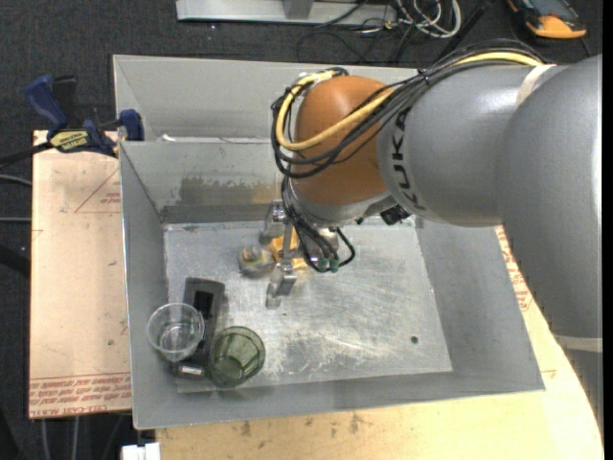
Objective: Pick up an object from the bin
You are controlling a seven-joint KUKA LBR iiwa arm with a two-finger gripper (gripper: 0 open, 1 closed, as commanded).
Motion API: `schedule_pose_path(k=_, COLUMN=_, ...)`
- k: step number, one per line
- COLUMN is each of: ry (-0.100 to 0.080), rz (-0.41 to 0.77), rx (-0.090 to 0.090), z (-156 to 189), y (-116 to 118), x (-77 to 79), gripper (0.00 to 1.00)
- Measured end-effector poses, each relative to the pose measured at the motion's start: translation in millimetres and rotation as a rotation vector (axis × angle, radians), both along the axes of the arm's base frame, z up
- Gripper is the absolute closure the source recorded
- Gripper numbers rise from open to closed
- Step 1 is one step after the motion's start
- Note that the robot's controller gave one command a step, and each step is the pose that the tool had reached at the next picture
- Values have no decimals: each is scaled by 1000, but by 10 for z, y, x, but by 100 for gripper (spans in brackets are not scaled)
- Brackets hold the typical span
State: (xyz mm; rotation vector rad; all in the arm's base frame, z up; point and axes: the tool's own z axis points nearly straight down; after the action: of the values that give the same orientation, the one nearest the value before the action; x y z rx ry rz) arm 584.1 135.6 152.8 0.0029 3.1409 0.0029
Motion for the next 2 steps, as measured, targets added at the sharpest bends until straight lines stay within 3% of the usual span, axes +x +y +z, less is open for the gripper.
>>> schedule_pose_path(k=1, ry=0, rz=0, rx=0, z=0, y=0, x=0, gripper=0)
schedule_pose_path(k=2, ry=-25, rz=198, rx=9, z=-527, y=-513, x=678, gripper=100)
